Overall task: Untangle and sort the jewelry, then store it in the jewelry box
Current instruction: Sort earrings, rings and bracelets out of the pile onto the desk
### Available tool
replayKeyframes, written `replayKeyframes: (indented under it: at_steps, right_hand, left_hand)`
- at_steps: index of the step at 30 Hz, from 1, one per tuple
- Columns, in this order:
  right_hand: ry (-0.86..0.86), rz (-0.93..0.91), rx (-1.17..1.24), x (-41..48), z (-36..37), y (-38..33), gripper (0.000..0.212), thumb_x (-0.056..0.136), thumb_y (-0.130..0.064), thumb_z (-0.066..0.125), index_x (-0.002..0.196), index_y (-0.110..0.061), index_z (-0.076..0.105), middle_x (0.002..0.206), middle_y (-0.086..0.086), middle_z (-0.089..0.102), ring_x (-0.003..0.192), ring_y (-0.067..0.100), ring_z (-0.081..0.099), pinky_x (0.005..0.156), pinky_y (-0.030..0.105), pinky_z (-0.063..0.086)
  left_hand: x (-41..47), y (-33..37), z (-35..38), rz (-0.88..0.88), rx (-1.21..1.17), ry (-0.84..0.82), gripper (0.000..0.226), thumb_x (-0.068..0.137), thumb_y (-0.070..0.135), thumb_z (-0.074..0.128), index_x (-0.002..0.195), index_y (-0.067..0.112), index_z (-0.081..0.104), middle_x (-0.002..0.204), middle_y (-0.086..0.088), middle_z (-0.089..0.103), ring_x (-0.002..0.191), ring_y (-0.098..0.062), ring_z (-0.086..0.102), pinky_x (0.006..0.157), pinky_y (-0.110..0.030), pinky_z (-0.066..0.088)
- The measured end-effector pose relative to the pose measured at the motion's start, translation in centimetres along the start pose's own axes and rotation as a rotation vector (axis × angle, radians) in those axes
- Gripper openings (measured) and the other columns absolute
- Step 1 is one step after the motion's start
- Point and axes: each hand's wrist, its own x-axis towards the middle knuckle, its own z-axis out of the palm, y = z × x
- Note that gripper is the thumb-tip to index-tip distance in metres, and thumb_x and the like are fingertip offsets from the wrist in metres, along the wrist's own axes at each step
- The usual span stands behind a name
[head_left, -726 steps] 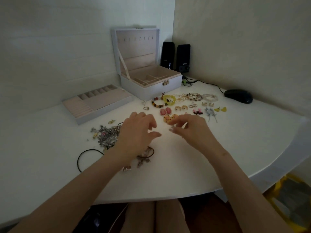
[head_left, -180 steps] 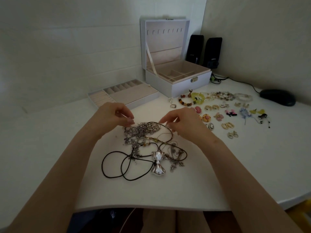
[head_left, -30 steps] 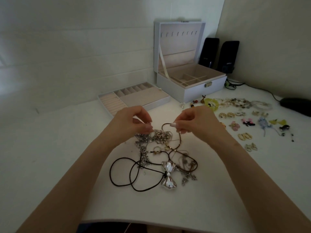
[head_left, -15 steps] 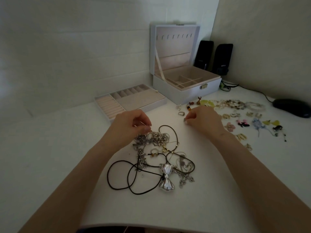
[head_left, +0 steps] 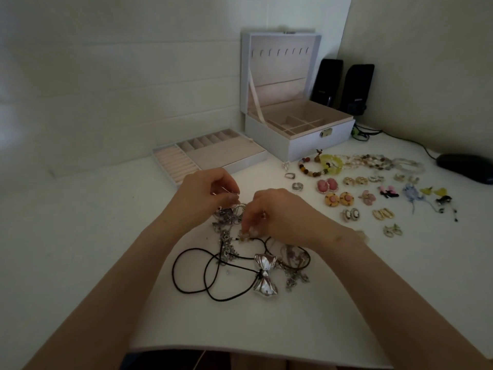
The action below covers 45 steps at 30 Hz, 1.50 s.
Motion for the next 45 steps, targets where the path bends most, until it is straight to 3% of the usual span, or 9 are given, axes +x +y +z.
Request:
replayKeyframes:
  at_steps: [8,15,18,22,27,33,36,43,45]
  right_hand:
    - [0.017,-0.072,-0.096,-0.1,0.2,-0.1,0.007,0.086,-0.024,0.060,0.089,-0.024,0.067,0.086,-0.012,0.059,0.084,0.009,0.053,0.076,0.027,0.045]
    - [0.028,-0.017,0.531,-0.8,-0.8,1.0,0.015,0.083,-0.007,0.069,0.079,-0.021,0.063,0.074,-0.011,0.064,0.065,-0.005,0.054,0.062,0.010,0.042]
    - [0.049,0.002,0.775,-1.0,-1.0,1.0,0.010,0.087,-0.004,0.064,0.083,-0.013,0.059,0.075,-0.001,0.071,0.069,0.003,0.062,0.070,0.016,0.048]
    - [0.093,0.020,0.930,-1.0,-1.2,1.0,0.014,0.088,0.004,0.054,0.082,-0.008,0.051,0.072,0.012,0.070,0.063,0.012,0.058,0.063,0.018,0.047]
    - [0.177,0.037,1.084,-0.8,-0.9,1.3,0.018,0.087,0.006,0.052,0.079,-0.010,0.052,0.066,0.011,0.065,0.060,0.016,0.055,0.058,0.020,0.044]
    - [0.233,0.090,1.069,-0.6,-0.7,1.9,0.013,0.085,0.001,0.060,0.079,-0.009,0.061,0.061,0.002,0.059,0.057,0.011,0.052,0.064,0.026,0.042]
    - [0.203,0.082,1.086,-0.7,-0.5,2.0,0.012,0.085,0.002,0.061,0.079,-0.009,0.061,0.062,0.001,0.056,0.057,0.011,0.049,0.062,0.024,0.042]
    - [0.294,0.098,1.036,-0.8,-0.5,2.1,0.007,0.085,-0.003,0.064,0.088,-0.010,0.064,0.061,0.003,0.063,0.058,0.012,0.056,0.067,0.028,0.046]
    - [0.313,0.122,0.914,-0.8,-0.4,2.1,0.009,0.085,-0.007,0.066,0.089,-0.015,0.067,0.069,-0.005,0.068,0.061,0.007,0.058,0.066,0.021,0.045]
  left_hand:
    - [0.0,0.0,0.0,0.004,0.036,-0.004,0.007,0.083,0.000,0.066,0.087,0.006,0.067,0.080,-0.003,0.071,0.070,-0.004,0.069,0.068,-0.016,0.055]
    - [-0.1,0.0,-0.1,0.020,0.047,0.000,0.008,0.080,0.004,0.070,0.086,0.009,0.068,0.079,0.000,0.071,0.072,-0.006,0.069,0.071,-0.022,0.057]
    - [0.0,0.1,-0.1,0.027,0.053,0.010,0.008,0.080,0.005,0.070,0.085,0.011,0.068,0.079,0.001,0.071,0.071,-0.006,0.068,0.070,-0.020,0.056]
    - [0.0,0.1,-0.1,0.022,0.026,0.004,0.010,0.080,0.003,0.070,0.083,0.012,0.067,0.078,0.000,0.071,0.071,-0.008,0.069,0.069,-0.017,0.055]
    - [-0.2,0.4,-0.2,0.049,-0.021,-0.061,0.010,0.084,0.000,0.065,0.087,0.009,0.067,0.083,0.002,0.071,0.075,-0.004,0.069,0.071,-0.015,0.054]
    - [-0.5,1.0,-0.1,0.093,-0.130,-0.127,0.013,0.078,0.011,0.073,0.089,0.008,0.068,0.086,-0.009,0.070,0.078,-0.018,0.067,0.075,-0.028,0.055]
    - [-0.4,0.9,0.2,0.137,-0.139,-0.080,0.011,0.078,0.010,0.074,0.087,0.009,0.067,0.080,-0.006,0.069,0.072,-0.010,0.064,0.070,-0.020,0.053]
    - [-0.2,0.8,0.0,0.195,-0.112,0.047,0.008,0.078,0.009,0.072,0.084,0.006,0.067,0.078,-0.009,0.067,0.070,-0.012,0.065,0.068,-0.016,0.052]
    - [-0.2,1.0,-0.1,0.200,-0.117,0.047,0.007,0.079,0.008,0.071,0.084,0.006,0.067,0.077,-0.006,0.067,0.068,-0.007,0.064,0.067,-0.012,0.049]
